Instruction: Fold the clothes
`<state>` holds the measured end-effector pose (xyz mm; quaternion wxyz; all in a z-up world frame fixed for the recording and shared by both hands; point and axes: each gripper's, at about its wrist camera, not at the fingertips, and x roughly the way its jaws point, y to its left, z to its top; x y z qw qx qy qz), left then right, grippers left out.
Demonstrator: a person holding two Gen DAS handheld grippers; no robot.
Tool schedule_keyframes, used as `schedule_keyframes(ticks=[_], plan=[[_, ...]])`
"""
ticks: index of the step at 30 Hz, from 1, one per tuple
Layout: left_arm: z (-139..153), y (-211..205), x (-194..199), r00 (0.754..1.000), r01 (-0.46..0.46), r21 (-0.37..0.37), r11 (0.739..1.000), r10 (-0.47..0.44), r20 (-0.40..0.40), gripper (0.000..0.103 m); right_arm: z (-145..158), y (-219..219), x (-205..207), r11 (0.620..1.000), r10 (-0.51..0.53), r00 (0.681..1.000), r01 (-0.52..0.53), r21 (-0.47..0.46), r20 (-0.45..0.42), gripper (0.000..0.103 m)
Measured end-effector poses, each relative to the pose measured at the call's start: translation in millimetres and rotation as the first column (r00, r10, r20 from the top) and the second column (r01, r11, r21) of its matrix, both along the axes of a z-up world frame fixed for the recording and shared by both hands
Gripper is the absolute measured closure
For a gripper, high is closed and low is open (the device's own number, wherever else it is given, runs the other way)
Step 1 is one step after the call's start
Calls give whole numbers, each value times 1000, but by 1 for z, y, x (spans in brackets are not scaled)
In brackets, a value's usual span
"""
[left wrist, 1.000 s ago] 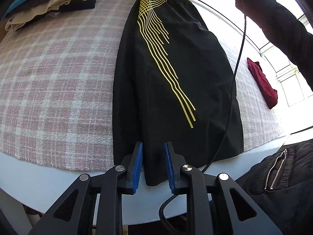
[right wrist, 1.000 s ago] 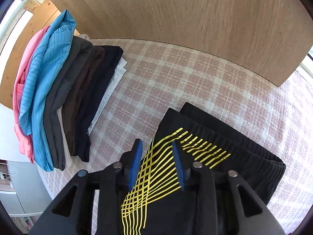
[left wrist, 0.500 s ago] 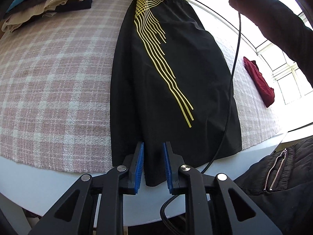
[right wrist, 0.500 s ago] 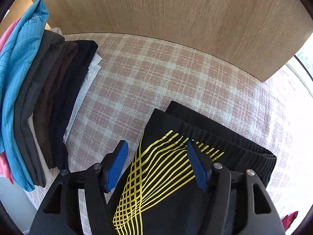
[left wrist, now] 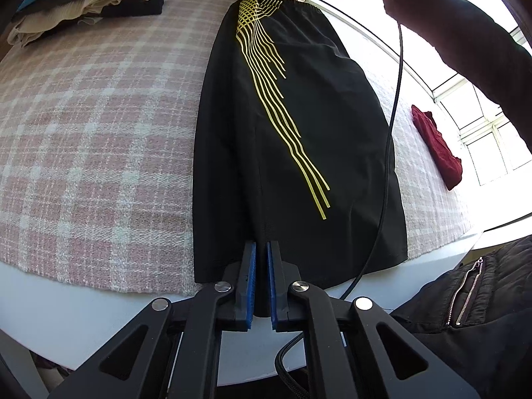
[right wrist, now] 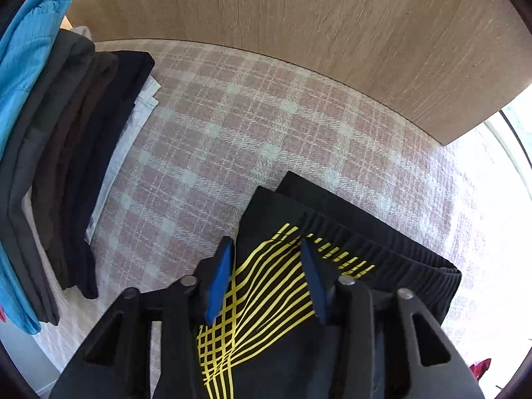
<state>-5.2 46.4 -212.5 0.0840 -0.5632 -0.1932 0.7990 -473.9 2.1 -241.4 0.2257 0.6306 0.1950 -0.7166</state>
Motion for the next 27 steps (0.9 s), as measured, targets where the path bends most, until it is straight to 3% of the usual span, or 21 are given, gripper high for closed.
schedule_keyframes(ticks=[3,9,15,18,20,25,27], plan=[[5,-4,4,1000,-3,15,1000,3,-19,102,-1,9,-1,998,4,999,-2,-60,37,94],[15,-24,7,999,-29,30,999,30,-41,102,8,34,-11,984,-46,994,62,-165,97,97],[1,-32,8,999,-34,-11,999,34,30,100,11,31,-10,989,-38,997,48,-142,72,97],[4,-39,13,997,-72,-17,997,73,30,87,11,27,-8,992,-26,998,34,-124,59,93],[11,-46,18,995,-96,-12,995,97,19,72,11,25,-7,993,-18,999,24,-111,50,84],[31,-48,28,1000,-23,-52,998,24,14,69,53,50,4,980,-17,1000,14,-197,-11,72],[29,-46,24,999,18,-39,999,-17,30,66,78,73,23,957,16,1000,-18,-289,-10,59]])
